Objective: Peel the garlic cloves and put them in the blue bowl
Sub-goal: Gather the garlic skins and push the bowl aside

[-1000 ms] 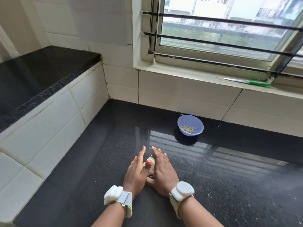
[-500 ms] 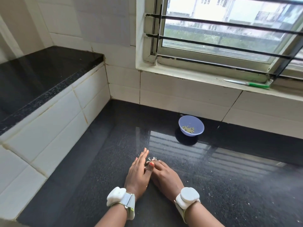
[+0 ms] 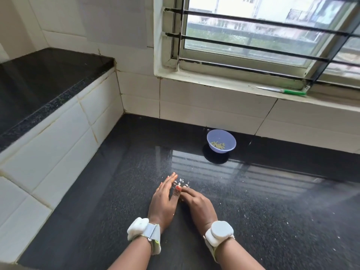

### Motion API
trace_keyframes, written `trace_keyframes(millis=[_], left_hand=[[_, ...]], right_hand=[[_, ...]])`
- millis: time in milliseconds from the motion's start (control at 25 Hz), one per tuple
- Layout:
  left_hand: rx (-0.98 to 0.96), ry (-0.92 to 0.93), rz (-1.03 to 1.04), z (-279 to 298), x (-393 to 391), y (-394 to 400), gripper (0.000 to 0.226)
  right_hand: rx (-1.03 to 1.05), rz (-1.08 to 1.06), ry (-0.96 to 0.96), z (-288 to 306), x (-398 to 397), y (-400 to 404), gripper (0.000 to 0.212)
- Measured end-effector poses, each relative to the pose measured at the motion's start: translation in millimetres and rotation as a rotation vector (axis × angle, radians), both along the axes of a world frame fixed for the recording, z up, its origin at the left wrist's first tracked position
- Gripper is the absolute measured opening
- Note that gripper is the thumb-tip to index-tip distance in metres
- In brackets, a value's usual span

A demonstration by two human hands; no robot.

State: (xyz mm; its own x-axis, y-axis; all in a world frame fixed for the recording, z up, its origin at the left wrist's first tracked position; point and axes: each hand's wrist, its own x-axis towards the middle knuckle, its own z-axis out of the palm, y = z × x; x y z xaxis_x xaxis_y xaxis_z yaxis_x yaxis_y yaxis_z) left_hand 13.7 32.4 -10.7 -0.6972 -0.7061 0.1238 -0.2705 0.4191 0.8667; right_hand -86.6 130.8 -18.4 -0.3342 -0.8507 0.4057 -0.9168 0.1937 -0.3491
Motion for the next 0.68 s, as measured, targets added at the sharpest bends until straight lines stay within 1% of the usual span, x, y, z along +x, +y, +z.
trace_keyframes(millis=[80,160,280,320,360,400,480,520,560,600,680], left_hand=[[0.133,0.082,0.019,3,-1,2,0.059],[0.282,0.171,0.033,8,-2,4,0.054],[0.45,0.253,0.072,16,-4,7,0.058],[0.491,0.288,0.094,18,-5,8,0.061],[0.54,0.336,0.124,18,-6,9,0.062],[0.598,0.388,0.155,18,-9,9,0.061],[0.735,0.483,0.212,19,-16,9,0.055],[0.812,0.525,0.241,23,-20,12,0.051],[0.892,0.565,0.27,28,-24,16,0.049],[0.968,0.606,0.3,32,-26,22,0.049],[1.11,0.669,0.344,47,-27,31,0.05]], right_hand=[[-0.024,-0.017,0.05,-4,-1,2,0.036],[-0.07,-0.02,0.1,-6,-2,1,0.03],[-0.144,-0.029,0.173,-9,-4,-3,0.025],[-0.188,-0.062,0.092,-9,-6,-6,0.025],[-0.242,-0.134,-0.098,-5,-6,-8,0.025],[-0.282,-0.248,-0.37,1,-6,-12,0.026],[-0.361,-0.453,-1.035,15,-5,-17,0.021],[-0.463,-0.485,-1.348,21,-4,-18,0.02],[-0.571,-0.486,-1.613,27,-2,-18,0.019],[-0.659,-0.474,-1.802,34,2,-16,0.02],[-0.76,-0.44,-2.018,47,12,-11,0.022]])
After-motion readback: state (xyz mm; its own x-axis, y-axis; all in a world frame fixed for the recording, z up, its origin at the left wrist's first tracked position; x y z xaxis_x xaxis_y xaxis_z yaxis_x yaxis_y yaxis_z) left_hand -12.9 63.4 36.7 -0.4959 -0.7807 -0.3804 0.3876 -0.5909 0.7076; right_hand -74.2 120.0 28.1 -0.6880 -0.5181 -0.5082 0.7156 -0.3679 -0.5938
